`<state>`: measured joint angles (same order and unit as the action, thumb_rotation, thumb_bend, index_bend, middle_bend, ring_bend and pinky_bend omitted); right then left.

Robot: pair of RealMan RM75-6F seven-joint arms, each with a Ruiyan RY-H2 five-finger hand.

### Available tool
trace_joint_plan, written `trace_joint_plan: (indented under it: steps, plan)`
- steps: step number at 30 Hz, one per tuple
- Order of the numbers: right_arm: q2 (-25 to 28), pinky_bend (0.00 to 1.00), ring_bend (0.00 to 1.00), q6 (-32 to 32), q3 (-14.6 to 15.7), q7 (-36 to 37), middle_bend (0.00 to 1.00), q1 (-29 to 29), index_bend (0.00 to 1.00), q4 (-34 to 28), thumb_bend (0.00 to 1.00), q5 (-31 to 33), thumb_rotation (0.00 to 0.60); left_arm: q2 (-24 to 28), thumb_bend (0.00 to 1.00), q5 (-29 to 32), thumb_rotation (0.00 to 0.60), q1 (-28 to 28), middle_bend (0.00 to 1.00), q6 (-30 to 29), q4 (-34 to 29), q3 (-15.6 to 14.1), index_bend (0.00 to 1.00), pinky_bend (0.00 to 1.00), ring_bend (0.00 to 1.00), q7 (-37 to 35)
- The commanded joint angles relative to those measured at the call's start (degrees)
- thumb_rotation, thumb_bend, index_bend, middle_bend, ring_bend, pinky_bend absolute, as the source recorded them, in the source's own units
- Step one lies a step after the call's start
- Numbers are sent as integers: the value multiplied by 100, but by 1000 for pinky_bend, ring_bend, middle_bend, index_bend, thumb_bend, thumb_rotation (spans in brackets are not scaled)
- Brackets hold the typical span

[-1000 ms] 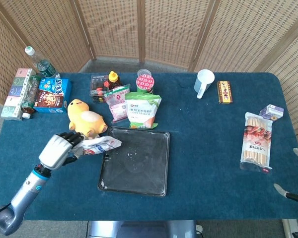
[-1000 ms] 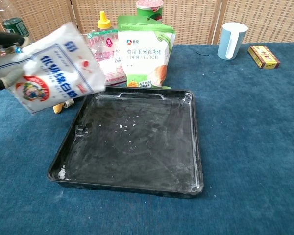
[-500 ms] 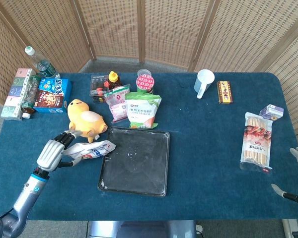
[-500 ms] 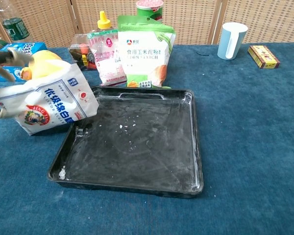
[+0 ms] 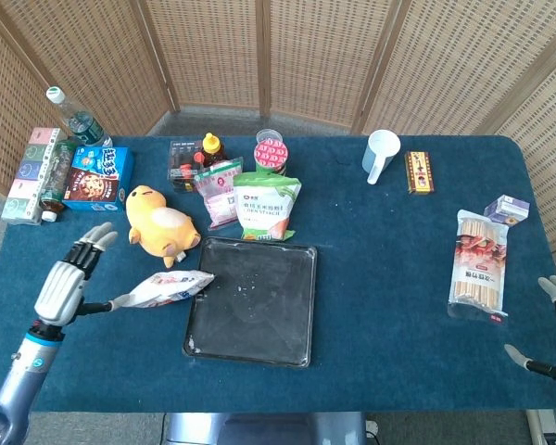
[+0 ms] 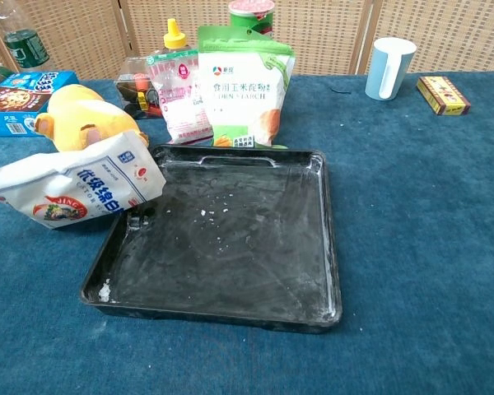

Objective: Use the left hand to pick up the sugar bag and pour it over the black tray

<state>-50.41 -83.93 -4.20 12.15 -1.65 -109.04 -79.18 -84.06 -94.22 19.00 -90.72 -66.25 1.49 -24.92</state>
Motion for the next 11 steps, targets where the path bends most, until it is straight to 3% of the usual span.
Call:
trace_joint_plan:
  steps: [1,8,11]
  plan:
    - [-5,0,6,13,5,-17,0,7,0,-2,0,-2,600,233,21,163,600,-152,0,-68,-113,51,0,103,37,-20]
    - [-23,0,6,16,2,-87,0,17,0,-8,0,16,600,980,22,740,600,-553,0,203,-691,-9,0,59,11,445]
    - [-38,0,6,5,2,-143,0,18,0,-16,0,22,600,1417,23,1082,600,-719,0,459,-1268,-81,0,49,0,943]
